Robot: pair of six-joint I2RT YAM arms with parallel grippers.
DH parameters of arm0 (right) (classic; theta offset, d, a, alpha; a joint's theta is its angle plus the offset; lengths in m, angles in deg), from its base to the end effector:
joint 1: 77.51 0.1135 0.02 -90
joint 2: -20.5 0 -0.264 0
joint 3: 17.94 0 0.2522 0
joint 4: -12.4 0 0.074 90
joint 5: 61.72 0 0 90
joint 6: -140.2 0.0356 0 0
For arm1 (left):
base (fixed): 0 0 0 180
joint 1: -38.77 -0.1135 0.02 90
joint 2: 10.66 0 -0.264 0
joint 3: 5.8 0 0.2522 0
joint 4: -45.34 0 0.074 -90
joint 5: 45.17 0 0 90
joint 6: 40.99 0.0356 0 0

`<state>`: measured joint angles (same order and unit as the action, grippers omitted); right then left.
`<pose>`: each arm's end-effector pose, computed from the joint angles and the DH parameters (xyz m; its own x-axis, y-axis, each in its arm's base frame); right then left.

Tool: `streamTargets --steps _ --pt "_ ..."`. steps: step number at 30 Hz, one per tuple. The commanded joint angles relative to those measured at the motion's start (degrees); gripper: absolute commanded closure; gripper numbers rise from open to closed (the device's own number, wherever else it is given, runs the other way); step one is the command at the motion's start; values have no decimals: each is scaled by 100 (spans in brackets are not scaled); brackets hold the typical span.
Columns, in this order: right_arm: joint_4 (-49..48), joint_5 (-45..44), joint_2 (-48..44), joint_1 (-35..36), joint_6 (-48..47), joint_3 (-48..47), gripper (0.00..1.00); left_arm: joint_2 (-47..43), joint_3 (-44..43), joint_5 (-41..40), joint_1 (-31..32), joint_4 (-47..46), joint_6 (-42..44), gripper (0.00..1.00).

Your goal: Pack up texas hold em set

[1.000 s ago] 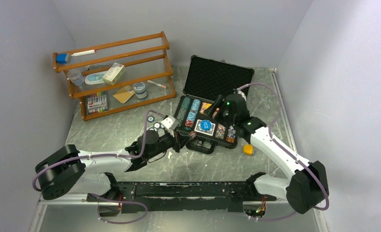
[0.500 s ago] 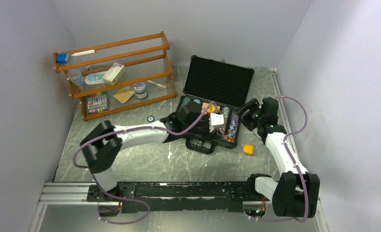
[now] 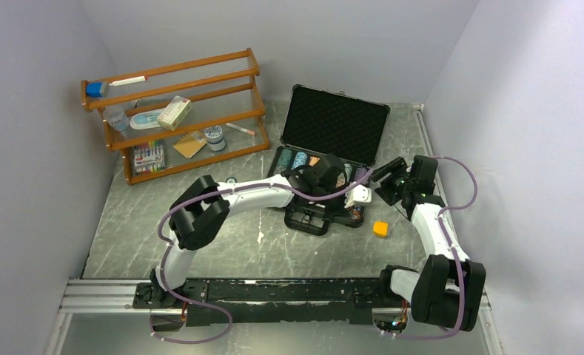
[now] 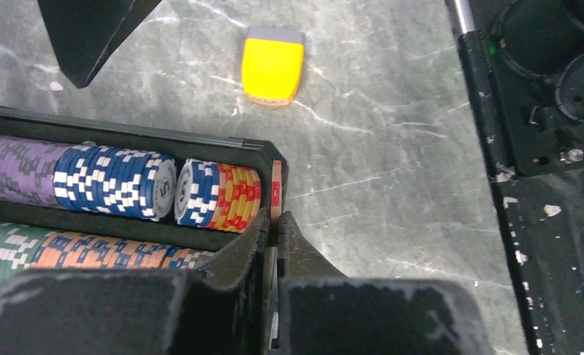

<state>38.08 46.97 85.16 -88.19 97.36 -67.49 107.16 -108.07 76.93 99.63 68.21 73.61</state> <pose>0.2301 -0.0318 0.2160 -0.4826 0.7978 -0.3613 0.4280 0.5747 0.6975 0.2113 -0.4178 0.2147 0.1173 0.5138 -0.8498 0.9830 -0.1815 0.0259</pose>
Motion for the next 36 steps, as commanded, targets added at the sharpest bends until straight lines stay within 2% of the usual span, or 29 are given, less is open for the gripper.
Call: streamTargets --steps 1,11,18,27,33,36 --pt "26 81 55 -113 -177 -64 33 113 -433 -173 22 387 368 93" --pt "173 144 22 -224 -304 -80 33 455 -840 56 22 839 462 93" --pt "248 173 -51 -227 -329 -80 33 591 -1013 -99 22 1010 471 93" --pt "335 196 -160 -224 -347 -95 33 573 -969 -1074 31 598 302 93" --pt "331 195 -182 -224 -356 -77 33 872 -1359 -1277 76 993 483 93" --pt "298 208 -182 -224 -356 -68 33 965 -1454 -1524 118 1073 502 84"
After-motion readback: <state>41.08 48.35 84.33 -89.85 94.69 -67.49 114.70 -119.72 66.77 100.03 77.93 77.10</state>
